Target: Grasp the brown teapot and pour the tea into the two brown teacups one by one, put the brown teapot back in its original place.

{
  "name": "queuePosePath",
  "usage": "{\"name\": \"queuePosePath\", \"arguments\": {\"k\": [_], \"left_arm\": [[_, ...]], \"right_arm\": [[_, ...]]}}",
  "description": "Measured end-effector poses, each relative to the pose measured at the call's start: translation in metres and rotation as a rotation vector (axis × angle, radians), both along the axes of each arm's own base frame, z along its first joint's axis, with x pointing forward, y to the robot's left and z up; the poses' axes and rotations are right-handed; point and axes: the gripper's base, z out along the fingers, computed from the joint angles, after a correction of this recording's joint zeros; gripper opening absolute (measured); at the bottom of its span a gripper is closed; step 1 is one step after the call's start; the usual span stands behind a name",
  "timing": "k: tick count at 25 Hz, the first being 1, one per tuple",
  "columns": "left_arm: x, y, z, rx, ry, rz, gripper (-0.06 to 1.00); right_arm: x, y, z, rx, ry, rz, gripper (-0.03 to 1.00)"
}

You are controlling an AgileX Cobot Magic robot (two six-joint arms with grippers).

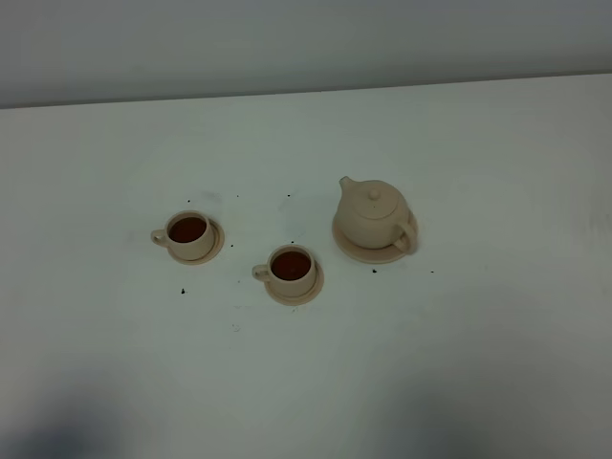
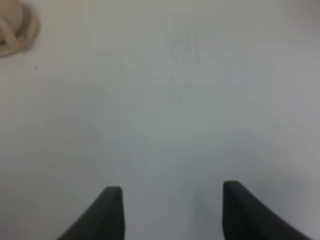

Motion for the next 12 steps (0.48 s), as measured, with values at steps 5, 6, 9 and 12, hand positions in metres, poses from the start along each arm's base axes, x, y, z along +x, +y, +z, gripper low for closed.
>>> {"name": "queuePosePath", "arguments": {"k": [5,6,9,12], "left_arm": [[0.000,0.000,0.000,0.000,0.000,0.000,0.36],[0.000,0.000,0.000,0.000,0.000,0.000,0.36],[0.000,0.000,0.000,0.001,0.000,0.000,0.36],[0.000,0.000,0.000,0.001,0.000,0.000,0.36]], "right_arm": [[-0.014,0.000,0.000,0.000,-0.091,0.041,0.46],[-0.016,0.000,0.000,0.000,-0.102,0.062,0.46],[-0.017,0.000,0.000,0.002,-0.108,0.119,0.46],[-0.017,0.000,0.000,0.001,-0.110,0.130,0.46]]}}
